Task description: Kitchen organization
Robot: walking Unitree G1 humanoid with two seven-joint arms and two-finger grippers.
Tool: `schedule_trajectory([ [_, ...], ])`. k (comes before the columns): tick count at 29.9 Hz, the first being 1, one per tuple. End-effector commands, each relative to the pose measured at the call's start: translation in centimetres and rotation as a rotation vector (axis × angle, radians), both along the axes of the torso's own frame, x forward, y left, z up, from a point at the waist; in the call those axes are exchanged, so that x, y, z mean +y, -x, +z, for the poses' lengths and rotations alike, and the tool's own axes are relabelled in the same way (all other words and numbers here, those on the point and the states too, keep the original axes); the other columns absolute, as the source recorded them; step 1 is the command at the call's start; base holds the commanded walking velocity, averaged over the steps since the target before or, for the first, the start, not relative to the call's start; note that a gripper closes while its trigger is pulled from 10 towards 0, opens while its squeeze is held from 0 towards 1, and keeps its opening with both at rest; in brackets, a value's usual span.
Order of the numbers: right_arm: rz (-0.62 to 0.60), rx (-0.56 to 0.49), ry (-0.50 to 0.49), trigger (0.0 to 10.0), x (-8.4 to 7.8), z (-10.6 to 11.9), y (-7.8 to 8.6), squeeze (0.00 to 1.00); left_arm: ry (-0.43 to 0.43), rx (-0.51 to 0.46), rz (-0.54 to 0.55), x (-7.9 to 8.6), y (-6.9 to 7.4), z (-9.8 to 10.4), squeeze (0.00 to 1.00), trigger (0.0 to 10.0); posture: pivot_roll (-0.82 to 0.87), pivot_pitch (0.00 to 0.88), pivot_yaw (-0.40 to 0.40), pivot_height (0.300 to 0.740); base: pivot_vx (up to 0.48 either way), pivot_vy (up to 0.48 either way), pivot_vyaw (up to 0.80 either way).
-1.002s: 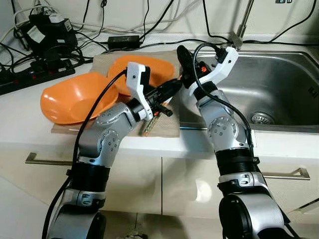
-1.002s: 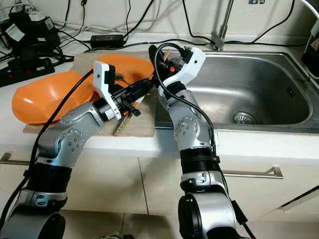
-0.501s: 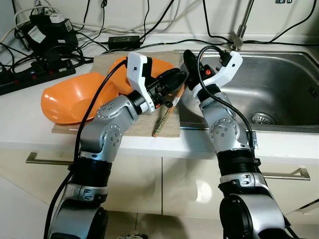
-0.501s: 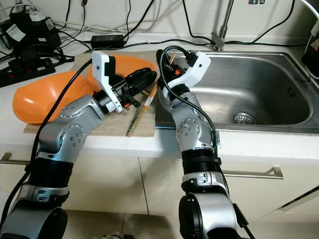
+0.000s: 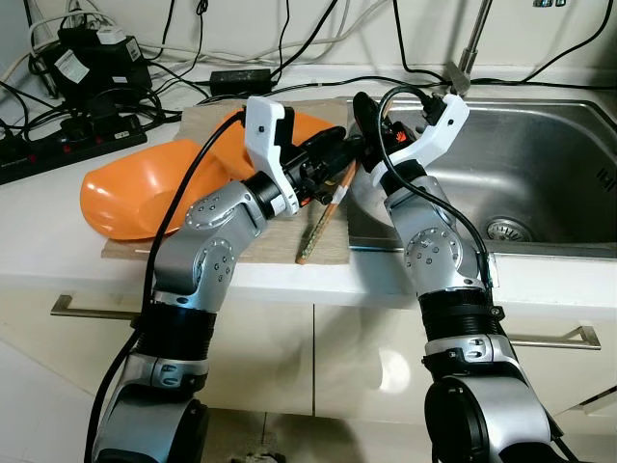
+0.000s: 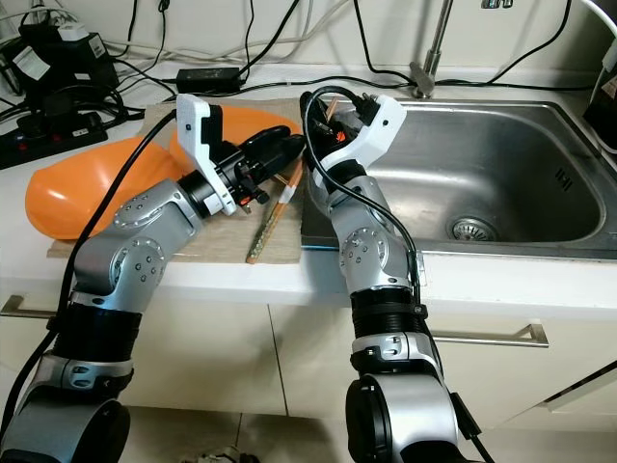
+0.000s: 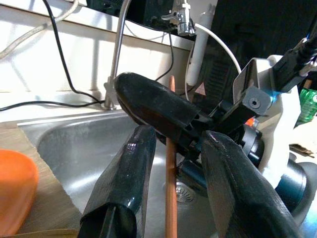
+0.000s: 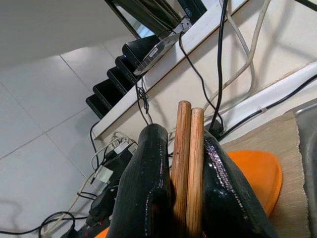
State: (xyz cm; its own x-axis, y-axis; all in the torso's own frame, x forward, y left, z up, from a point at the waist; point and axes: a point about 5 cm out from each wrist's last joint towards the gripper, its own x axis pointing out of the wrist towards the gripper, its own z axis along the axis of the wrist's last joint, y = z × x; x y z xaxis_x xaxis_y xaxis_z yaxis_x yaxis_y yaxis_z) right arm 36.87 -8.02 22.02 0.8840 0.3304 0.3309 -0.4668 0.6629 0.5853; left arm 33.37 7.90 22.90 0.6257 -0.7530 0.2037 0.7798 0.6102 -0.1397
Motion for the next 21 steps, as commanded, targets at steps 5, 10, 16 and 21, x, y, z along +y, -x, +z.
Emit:
schedule_trajectory([
  [5,-0.013,-0.014,0.051,10.0,-0.2,0.5,-0.1,0.0,-0.038,-0.028,0.012,0.3,0.0,0.2,0.0,10.0,-0.02,0.0,0.081,0.74,0.0,0.0,0.0],
  [10,-0.059,-0.049,0.065,10.0,-1.6,1.7,-0.5,0.0,-0.081,-0.02,0.026,1.1,-0.1,-0.5,0.0,10.0,-0.02,0.0,0.082,0.74,0.0,0.0,0.0],
  [16,-0.099,-0.08,0.073,10.0,-3.3,2.9,-0.7,0.0,-0.118,-0.017,0.023,2.4,0.4,-0.4,0.0,10.0,-0.03,0.0,0.083,0.74,0.0,0.0,0.0],
  [21,-0.104,-0.084,0.059,10.0,-3.9,3.5,-0.7,0.0,-0.127,-0.018,0.019,2.8,0.7,-0.2,0.0,10.0,-0.02,0.0,0.084,0.74,0.0,0.0,0.0],
])
